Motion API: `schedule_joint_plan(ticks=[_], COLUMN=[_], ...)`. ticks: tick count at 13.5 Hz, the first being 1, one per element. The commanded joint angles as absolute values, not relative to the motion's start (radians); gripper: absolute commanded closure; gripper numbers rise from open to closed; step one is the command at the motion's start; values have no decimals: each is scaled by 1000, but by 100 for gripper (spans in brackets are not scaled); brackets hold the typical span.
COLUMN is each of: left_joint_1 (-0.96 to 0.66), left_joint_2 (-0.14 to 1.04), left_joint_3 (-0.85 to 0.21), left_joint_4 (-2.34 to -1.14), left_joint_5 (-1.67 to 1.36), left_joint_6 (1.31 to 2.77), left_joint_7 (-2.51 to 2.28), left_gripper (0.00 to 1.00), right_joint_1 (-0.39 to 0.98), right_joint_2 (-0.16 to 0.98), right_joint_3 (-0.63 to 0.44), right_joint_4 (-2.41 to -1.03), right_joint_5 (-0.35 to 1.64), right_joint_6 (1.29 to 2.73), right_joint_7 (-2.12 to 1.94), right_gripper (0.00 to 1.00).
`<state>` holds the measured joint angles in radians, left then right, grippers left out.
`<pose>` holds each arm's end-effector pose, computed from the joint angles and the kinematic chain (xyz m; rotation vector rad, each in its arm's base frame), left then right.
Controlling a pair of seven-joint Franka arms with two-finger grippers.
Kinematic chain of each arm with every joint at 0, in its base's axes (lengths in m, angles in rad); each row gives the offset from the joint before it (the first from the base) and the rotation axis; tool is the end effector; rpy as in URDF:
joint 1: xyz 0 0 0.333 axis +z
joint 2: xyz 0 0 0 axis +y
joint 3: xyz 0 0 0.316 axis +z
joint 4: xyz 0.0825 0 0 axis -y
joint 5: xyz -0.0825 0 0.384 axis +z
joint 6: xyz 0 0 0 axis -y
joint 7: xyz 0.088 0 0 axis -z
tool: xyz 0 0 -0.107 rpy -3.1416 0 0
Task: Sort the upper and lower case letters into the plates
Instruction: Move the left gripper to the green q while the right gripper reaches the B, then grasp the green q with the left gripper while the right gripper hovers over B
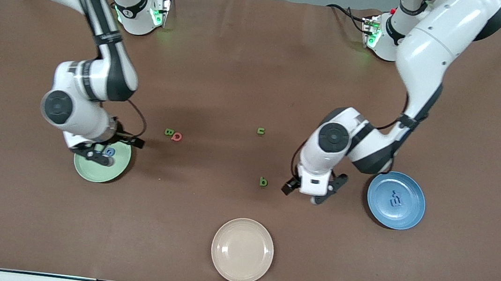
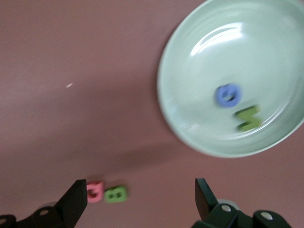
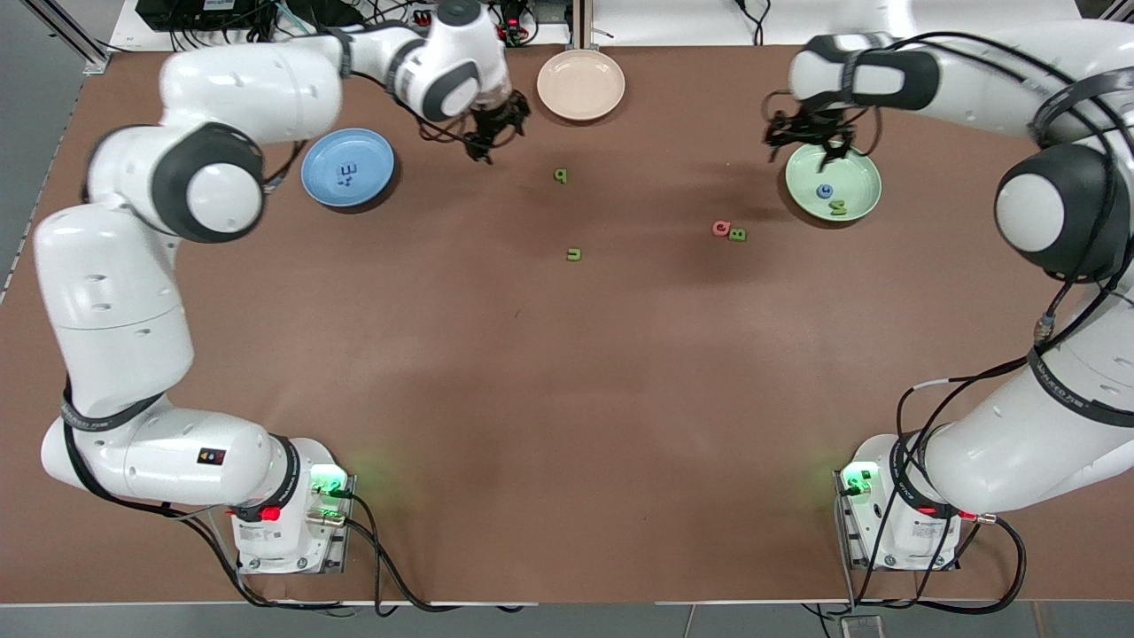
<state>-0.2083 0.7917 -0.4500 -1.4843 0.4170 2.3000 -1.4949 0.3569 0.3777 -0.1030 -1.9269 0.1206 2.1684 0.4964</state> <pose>0.6146 -0.3870 0.2463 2.8569 1.0582 0.1039 0.5853 0.1593 0.2836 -3.0913 0.4868 0.2264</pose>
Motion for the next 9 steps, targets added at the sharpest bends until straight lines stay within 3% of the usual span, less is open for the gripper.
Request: schedule_joint_plan(ticks=[1,4,6,9], left_joint_1=[-363,-425,-439,-465], left_joint_2=[880,936,969,1015], left_joint_3=[-346,-310,-311,-313], left_joint_4=[-1338,-1266,-1226,-1174], left_joint_5=[436,428,426,426], left_joint_6=[2276,2278,2278,2276], left_joint_7=[-1384,-1279,-1240,-1227], left_gripper=[7,13,24,33], right_joint_1=[464,529,534,534], right_joint_2=[379,409,429,443], right_joint_3=[-110,-110,-110,-112], right_joint_4=[-1970,-2006,-2037,-2048], right_joint_5=[130,130,129,118], right_joint_6=[2248,2357,2423,2431], right_joint_7=[654,729,720,663], right_gripper=[0,0,0,0])
